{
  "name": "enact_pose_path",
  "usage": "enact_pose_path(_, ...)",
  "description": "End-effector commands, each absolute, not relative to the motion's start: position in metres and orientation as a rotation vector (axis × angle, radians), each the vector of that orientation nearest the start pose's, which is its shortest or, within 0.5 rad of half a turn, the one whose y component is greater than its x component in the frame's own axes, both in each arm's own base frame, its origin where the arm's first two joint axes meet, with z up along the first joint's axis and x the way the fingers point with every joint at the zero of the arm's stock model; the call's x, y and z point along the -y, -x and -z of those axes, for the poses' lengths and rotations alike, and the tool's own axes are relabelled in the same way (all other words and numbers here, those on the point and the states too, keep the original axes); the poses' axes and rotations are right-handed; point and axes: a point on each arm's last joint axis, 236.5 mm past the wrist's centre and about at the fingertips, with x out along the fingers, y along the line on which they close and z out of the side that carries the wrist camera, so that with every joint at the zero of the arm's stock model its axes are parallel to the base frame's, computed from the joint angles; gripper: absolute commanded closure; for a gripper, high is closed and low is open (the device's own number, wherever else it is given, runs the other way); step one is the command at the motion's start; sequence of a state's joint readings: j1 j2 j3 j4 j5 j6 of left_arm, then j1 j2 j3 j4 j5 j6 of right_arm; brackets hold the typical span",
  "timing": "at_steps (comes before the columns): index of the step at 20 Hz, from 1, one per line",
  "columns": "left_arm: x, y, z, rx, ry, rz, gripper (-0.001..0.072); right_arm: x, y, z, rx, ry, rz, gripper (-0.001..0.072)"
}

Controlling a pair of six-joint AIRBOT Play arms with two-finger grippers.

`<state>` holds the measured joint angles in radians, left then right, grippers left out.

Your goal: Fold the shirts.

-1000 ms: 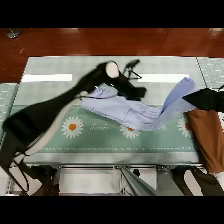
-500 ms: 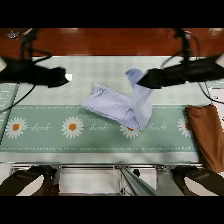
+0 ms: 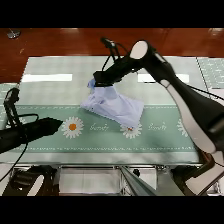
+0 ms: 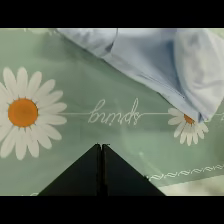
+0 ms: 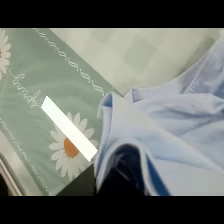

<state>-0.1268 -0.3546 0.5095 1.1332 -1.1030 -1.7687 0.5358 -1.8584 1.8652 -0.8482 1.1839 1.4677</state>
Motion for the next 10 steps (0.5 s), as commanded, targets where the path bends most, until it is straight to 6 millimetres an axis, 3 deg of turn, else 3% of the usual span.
enact_pose_path(1, 0.117, -0.207, -0.041, -0.981, 0.539, 0.271, 0.0666, -0.433, -0.398, -0.005, -1.32, -0.248, -0.947, 0.0317)
enact_pose_path(2, 0.116, -0.214, -0.043, -0.957, 0.546, 0.266, 0.0666, -0.427, -0.403, -0.002, -1.321, -0.245, -0.936, 0.0083)
enact_pose_path(3, 0.115, -0.219, -0.045, -0.94, 0.553, 0.261, 0.0666, -0.412, -0.412, -0.007, -1.323, -0.258, -0.919, 0.0081)
enact_pose_path(5, 0.115, -0.224, -0.044, -0.935, 0.558, 0.254, 0.0666, -0.354, -0.432, -0.034, -1.339, -0.294, -0.869, 0.0081)
enact_pose_path(7, 0.115, -0.224, -0.041, -0.945, 0.558, 0.252, 0.0666, -0.266, -0.438, -0.069, -1.367, -0.276, -0.807, 0.0082)
enact_pose_path(8, 0.115, -0.224, -0.041, -0.945, 0.558, 0.251, 0.0666, -0.212, -0.434, -0.082, -1.389, -0.219, -0.741, 0.0082)
enact_pose_path(10, 0.115, -0.224, -0.041, -0.945, 0.558, 0.251, 0.0665, -0.114, -0.424, -0.093, -1.4, -0.151, -0.516, 0.0082)
